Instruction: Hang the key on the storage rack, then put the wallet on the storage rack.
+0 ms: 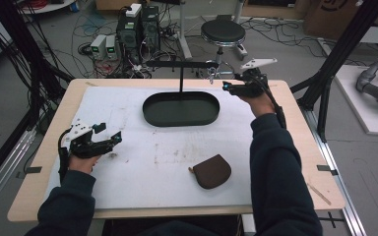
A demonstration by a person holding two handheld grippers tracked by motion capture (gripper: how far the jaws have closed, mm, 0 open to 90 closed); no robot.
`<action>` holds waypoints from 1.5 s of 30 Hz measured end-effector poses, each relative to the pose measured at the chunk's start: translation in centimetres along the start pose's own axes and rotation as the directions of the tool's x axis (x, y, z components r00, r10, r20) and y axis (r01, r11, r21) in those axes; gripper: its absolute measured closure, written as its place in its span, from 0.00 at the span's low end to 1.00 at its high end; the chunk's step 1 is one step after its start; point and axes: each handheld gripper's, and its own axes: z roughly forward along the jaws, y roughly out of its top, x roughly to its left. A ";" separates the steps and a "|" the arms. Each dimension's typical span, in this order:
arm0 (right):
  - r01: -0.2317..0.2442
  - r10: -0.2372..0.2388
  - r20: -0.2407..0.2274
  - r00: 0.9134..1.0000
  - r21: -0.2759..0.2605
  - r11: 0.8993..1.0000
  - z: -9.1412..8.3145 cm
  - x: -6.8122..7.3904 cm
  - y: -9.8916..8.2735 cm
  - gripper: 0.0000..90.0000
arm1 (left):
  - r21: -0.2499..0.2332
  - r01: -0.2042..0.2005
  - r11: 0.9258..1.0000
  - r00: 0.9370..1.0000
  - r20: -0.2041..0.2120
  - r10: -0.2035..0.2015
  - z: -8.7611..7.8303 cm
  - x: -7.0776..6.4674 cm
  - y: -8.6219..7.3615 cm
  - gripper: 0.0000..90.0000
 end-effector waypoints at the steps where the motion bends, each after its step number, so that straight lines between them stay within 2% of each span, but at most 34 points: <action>1: 0.000 0.000 0.000 1.000 0.000 1.000 0.0 0.0 0.0 0.42 | -0.002 -0.002 1.000 1.000 -0.002 0.002 0.0 0.0 0.0 0.28; 3: 0.019 -0.019 0.011 1.000 0.004 1.000 -1.6 0.3 -0.9 0.35 | -0.007 0.000 1.000 1.000 0.005 0.000 0.0 0.0 0.0 0.28; 8: 0.061 -0.061 0.054 0.997 0.006 0.998 -5.1 1.8 -4.0 0.28 | -0.014 0.011 1.000 1.000 0.004 -0.011 -0.1 0.1 0.0 0.28; 11: 0.071 -0.071 0.044 0.997 -0.011 0.997 -6.3 2.9 -6.1 0.26 | -0.024 0.016 1.000 1.000 0.005 -0.015 -0.2 0.2 0.1 0.28; 15: 0.053 -0.052 0.024 0.998 -0.023 0.998 -6.8 4.1 -8.3 0.24 | -0.032 0.011 0.999 1.000 0.009 -0.011 -0.3 0.1 0.1 0.28; 19: 0.088 -0.087 -0.022 0.996 0.025 0.996 -6.4 5.4 -10.7 0.24 | -0.039 0.003 0.999 1.000 0.004 -0.003 -0.4 0.0 0.2 0.28; 22: 0.098 -0.097 -0.043 0.994 0.019 0.995 -6.5 6.0 -11.3 0.24 | -0.035 0.007 0.999 1.000 0.001 -0.007 -0.4 0.1 0.2 0.28; 27: 0.127 -0.128 -0.076 0.989 -0.007 0.992 -7.2 7.8 -12.3 0.24 | -0.031 0.002 1.000 1.000 0.000 -0.002 -0.6 -0.1 0.1 0.28; 32: 0.207 -0.207 -0.135 0.969 -0.007 0.978 -7.4 9.7 -13.0 0.24 | -0.032 0.010 0.999 1.000 -0.012 -0.011 -0.7 0.0 0.0 0.28; 36: 0.226 -0.217 -0.194 0.957 0.023 0.974 -6.7 10.7 -13.6 0.24 | -0.030 0.005 1.000 1.000 -0.024 -0.006 -0.8 0.0 0.1 0.28; 37: 0.231 -0.217 -0.230 0.949 0.036 0.972 -6.5 11.1 -14.1 0.24 | -0.030 0.004 1.000 1.000 -0.024 -0.005 -0.8 -0.1 0.1 0.28; 38: 0.231 -0.217 -0.230 0.949 0.036 0.972 -6.5 11.1 -14.1 0.24 | -0.030 0.005 1.000 1.000 -0.024 -0.006 -0.8 -0.2 0.2 0.28; 42: 0.252 -0.230 -0.292 0.928 0.040 0.967 -6.3 11.9 -14.5 0.24 | -0.028 -0.001 1.000 1.000 -0.017 0.001 -0.5 -0.5 0.3 0.28; 44: 0.264 -0.241 -0.306 0.921 0.035 0.964 -6.2 12.3 -14.5 0.24 | -0.023 -0.007 1.000 1.000 -0.011 0.007 -0.2 -0.5 0.3 0.28; 45: 0.266 -0.238 -0.331 0.913 0.039 0.963 -6.0 12.5 -14.5 0.24 | -0.020 -0.008 1.000 1.000 -0.010 0.008 -0.1 -0.5 0.3 0.28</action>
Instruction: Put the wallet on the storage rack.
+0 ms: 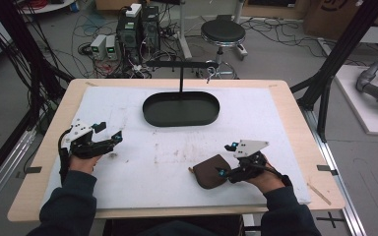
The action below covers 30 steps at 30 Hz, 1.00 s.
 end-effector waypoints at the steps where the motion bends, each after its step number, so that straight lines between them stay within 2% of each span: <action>1: 0.000 0.000 0.000 1.000 0.000 1.000 0.0 0.0 0.0 0.24 | 0.001 0.003 1.000 1.000 0.003 -0.003 0.0 0.0 0.0 0.28; 5: -0.010 0.011 -0.022 1.000 0.019 1.000 0.9 0.0 0.0 0.24 | 0.003 0.013 1.000 1.000 -0.002 -0.013 0.1 0.3 -0.1 0.28; 8: -0.033 0.034 -0.032 0.999 0.046 0.998 1.9 -0.2 -0.1 0.24 | 0.004 0.013 1.000 1.000 -0.004 -0.013 0.1 0.2 -0.1 0.28; 9: -0.039 0.042 -0.032 0.999 0.089 0.995 2.6 -0.5 -0.3 0.22 | 0.007 0.008 1.000 1.000 -0.002 -0.008 0.1 0.2 -0.1 0.28; 10: -0.067 0.072 -0.049 0.996 0.094 0.993 2.9 -0.7 -0.5 0.19 | 0.008 0.008 1.000 1.000 -0.002 -0.008 0.1 0.1 -0.1 0.28; 11: -0.067 0.072 -0.049 0.996 0.094 0.993 2.9 -0.7 -0.5 0.19 | 0.008 0.008 1.000 1.000 0.001 -0.008 0.1 0.1 -0.1 0.28; 13: -0.149 0.158 -0.097 0.983 0.095 0.984 3.2 -1.6 -1.0 0.19 | 0.009 0.005 1.000 1.000 0.000 -0.005 0.0 0.1 -0.1 0.28; 15: -0.217 0.231 -0.139 0.963 0.108 0.970 3.6 -2.1 -1.5 0.20 | 0.011 0.005 1.000 1.000 0.000 -0.005 0.0 0.1 -0.1 0.28; 16: -0.243 0.261 -0.158 0.953 0.120 0.962 3.6 -2.3 -1.6 0.24 | 0.011 0.007 1.000 1.000 0.000 -0.007 0.0 0.0 -0.1 0.28; 17: -0.241 0.260 -0.193 0.946 0.117 0.963 3.6 -2.4 -1.7 0.29 | 0.014 0.005 1.000 1.000 0.001 -0.005 0.0 0.0 -0.1 0.28; 19: -0.249 0.269 -0.199 0.942 0.119 0.961 3.6 -2.5 -1.8 0.31 | 0.015 0.004 1.000 1.000 -0.001 -0.004 0.0 0.0 -0.1 0.28; 21: -0.248 0.267 -0.191 0.944 0.119 0.961 3.5 -2.5 -1.7 0.36 | 0.015 0.005 1.000 1.000 -0.002 -0.005 0.0 0.0 -0.1 0.28; 23: -0.258 0.275 -0.165 0.947 0.117 0.959 3.2 -2.8 -1.6 0.50 | 0.012 0.006 1.000 1.000 -0.001 -0.006 0.0 0.1 -0.1 0.28; 24: -0.251 0.265 -0.140 0.954 0.107 0.962 2.9 -2.9 -1.6 0.59 | 0.012 0.006 1.000 1.000 -0.001 -0.006 0.0 0.1 -0.1 0.28; 26: -0.251 0.257 -0.056 0.965 0.101 0.963 2.3 -3.3 -1.7 0.73 | 0.011 0.006 1.000 1.000 -0.001 -0.006 0.0 0.1 -0.1 0.28; 28: -0.257 0.261 -0.021 0.965 0.101 0.961 2.0 -3.6 -1.8 0.79 | 0.012 0.006 1.000 1.000 -0.001 -0.006 0.0 0.1 -0.1 0.28; 30: -0.249 0.249 0.015 0.968 0.105 0.963 1.8 -3.6 -1.9 0.90 | 0.012 0.006 1.000 1.000 -0.003 -0.006 0.0 0.1 -0.1 0.28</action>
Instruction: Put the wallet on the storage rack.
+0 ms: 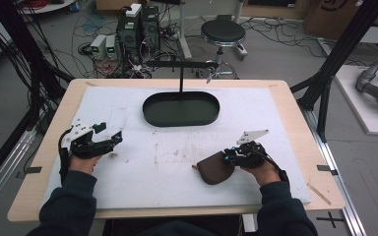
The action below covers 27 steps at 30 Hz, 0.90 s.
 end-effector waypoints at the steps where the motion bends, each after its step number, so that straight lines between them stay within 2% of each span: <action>1: -0.001 0.001 0.006 1.000 0.004 1.000 -0.1 0.0 0.0 0.92 | 0.000 0.000 1.000 1.000 0.000 0.000 0.0 0.0 0.0 0.28; 2: 0.002 -0.002 0.008 1.000 0.004 1.000 -0.1 0.0 0.0 0.90 | 0.000 0.000 1.000 1.000 0.000 0.000 0.0 0.0 0.0 0.28; 3: 0.012 -0.012 0.017 1.000 -0.002 1.000 -0.2 0.0 -0.1 0.79 | 0.001 0.000 1.000 1.000 0.000 0.000 0.0 0.0 0.0 0.28; 4: 0.016 -0.015 0.025 1.000 -0.017 1.000 -0.2 -0.1 -0.1 0.56 | 0.001 0.000 1.000 1.000 0.000 0.000 0.0 0.0 0.0 0.28; 5: 0.013 -0.013 0.009 1.000 -0.029 0.999 -0.2 -0.2 -0.1 0.45 | 0.002 0.000 1.000 1.000 -0.001 0.000 0.0 0.0 0.0 0.28; 7: 0.083 -0.084 -0.020 0.996 -0.070 0.994 -0.4 0.2 0.0 0.37 | 0.001 0.002 1.000 1.000 -0.001 -0.002 0.0 0.0 0.0 0.28; 8: 0.125 -0.130 -0.042 0.991 -0.095 0.988 -0.6 0.7 0.1 0.33 | 0.002 0.002 1.000 1.000 0.000 -0.002 0.1 0.0 0.0 0.28; 9: 0.179 -0.187 -0.059 0.981 -0.118 0.977 -0.6 1.2 0.3 0.32 | 0.004 0.002 1.000 1.000 -0.001 -0.002 0.0 0.0 0.0 0.28; 10: 0.201 -0.210 -0.065 0.975 -0.120 0.972 -0.6 1.6 0.4 0.29 | 0.004 0.003 1.000 1.000 -0.001 -0.003 0.1 0.0 0.0 0.28; 12: 0.279 -0.288 -0.089 0.953 -0.100 0.955 -0.4 2.4 0.6 0.27 | 0.004 0.002 1.000 1.000 -0.001 -0.002 0.1 0.0 0.0 0.28; 14: 0.318 -0.330 -0.119 0.937 -0.105 0.942 0.1 3.2 0.8 0.24 | 0.004 -0.001 1.000 1.000 0.001 0.001 0.1 0.0 0.0 0.28; 17: 0.369 -0.383 -0.167 0.908 -0.111 0.923 0.8 4.5 1.4 0.24 | 0.004 0.000 1.000 1.000 0.000 0.000 0.2 0.0 0.0 0.28; 18: 0.377 -0.392 -0.176 0.903 -0.113 0.919 1.0 4.9 1.6 0.24 | 0.003 0.002 1.000 1.000 0.001 -0.002 0.2 -0.1 0.0 0.28; 19: 0.400 -0.413 -0.172 0.894 -0.108 0.910 1.4 5.4 1.8 0.24 | 0.003 0.000 1.000 1.000 0.000 0.000 0.2 0.0 0.0 0.28; 22: 0.435 -0.440 -0.145 0.886 -0.064 0.898 2.4 5.9 2.0 0.24 | 0.004 0.001 1.000 1.000 0.001 -0.001 0.2 0.0 0.0 0.28; 23: 0.440 -0.441 -0.134 0.887 -0.037 0.897 2.7 5.9 2.0 0.24 | 0.005 -0.001 1.000 1.000 0.001 0.001 0.1 0.0 0.0 0.28; 25: 0.405 -0.406 -0.086 0.910 -0.020 0.914 2.9 5.6 2.2 0.28 | 0.004 -0.001 1.000 1.000 0.002 0.001 0.1 0.0 0.0 0.28; 26: 0.373 -0.373 -0.008 0.928 -0.014 0.928 2.8 5.1 2.4 0.36 | 0.005 -0.001 1.000 1.000 0.002 0.001 0.1 0.0 0.0 0.28; 27: 0.373 -0.373 -0.008 0.928 -0.014 0.928 2.8 5.1 2.4 0.36 | 0.005 0.001 1.000 1.000 0.003 -0.001 0.1 0.0 0.0 0.28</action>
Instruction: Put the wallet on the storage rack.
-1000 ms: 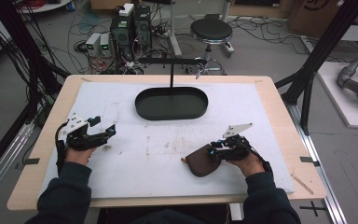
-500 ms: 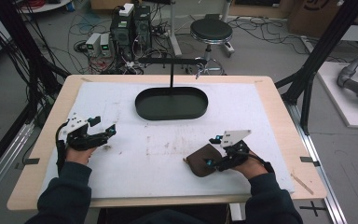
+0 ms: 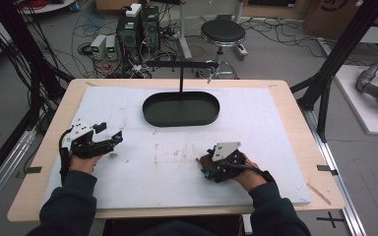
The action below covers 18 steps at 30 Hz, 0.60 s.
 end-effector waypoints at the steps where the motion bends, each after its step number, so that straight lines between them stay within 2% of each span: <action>1: -0.030 0.030 0.028 0.999 0.004 1.000 -0.1 -0.3 -0.1 0.36 | 0.000 -0.002 1.000 1.000 0.000 0.002 0.0 0.0 0.0 0.28; 3: -0.088 0.087 0.084 0.993 0.012 0.996 -0.2 -0.9 -0.3 0.38 | 0.002 -0.002 1.000 1.000 -0.002 0.002 0.0 0.0 0.0 0.28; 5: -0.167 0.163 0.147 0.976 0.012 0.986 -0.2 -1.4 -0.7 0.39 | 0.001 -0.001 1.000 1.000 -0.002 0.001 0.0 0.0 0.0 0.28; 6: -0.223 0.218 0.163 0.962 0.014 0.975 -0.2 -1.8 -0.9 0.38 | 0.001 -0.001 1.000 1.000 -0.003 0.001 0.0 0.0 0.0 0.28; 7: -0.284 0.279 0.184 0.943 0.005 0.959 -0.3 -2.3 -1.2 0.36 | 0.001 0.000 1.000 1.000 -0.002 0.000 0.0 0.0 0.0 0.28; 8: -0.326 0.322 0.192 0.927 -0.013 0.945 -0.4 -2.7 -1.5 0.36 | 0.001 -0.001 1.000 1.000 -0.003 0.001 0.0 0.0 0.0 0.28; 9: -0.351 0.352 0.181 0.918 -0.036 0.936 -0.6 -3.0 -1.8 0.35 | 0.001 0.000 1.000 1.000 -0.003 0.000 0.0 0.0 0.0 0.28; 10: -0.360 0.365 0.168 0.916 -0.061 0.931 -0.9 -3.4 -1.9 0.34 | 0.002 -0.001 1.000 1.000 -0.004 0.001 0.0 0.0 0.0 0.28; 12: -0.360 0.373 0.147 0.916 -0.109 0.927 -1.5 -4.1 -2.2 0.29 | 0.001 0.000 1.000 1.000 -0.003 0.000 0.0 0.0 0.0 0.28; 13: -0.353 0.367 0.150 0.918 -0.115 0.929 -1.8 -4.5 -2.4 0.28 | 0.001 -0.001 1.000 1.000 -0.003 0.001 0.0 0.0 0.0 0.28; 15: -0.349 0.362 0.180 0.914 -0.102 0.932 -2.4 -5.3 -2.9 0.27 | 0.001 -0.001 1.000 1.000 -0.002 0.001 0.0 0.0 0.0 0.28; 17: -0.358 0.362 0.242 0.900 -0.062 0.932 -3.0 -5.8 -3.4 0.29 | -0.002 0.007 1.000 1.000 -0.004 -0.007 0.0 0.0 0.0 0.28; 18: -0.374 0.373 0.256 0.892 -0.046 0.926 -3.2 -6.0 -3.8 0.30 | 0.001 0.006 1.000 1.000 -0.004 -0.006 -0.1 0.0 0.0 0.28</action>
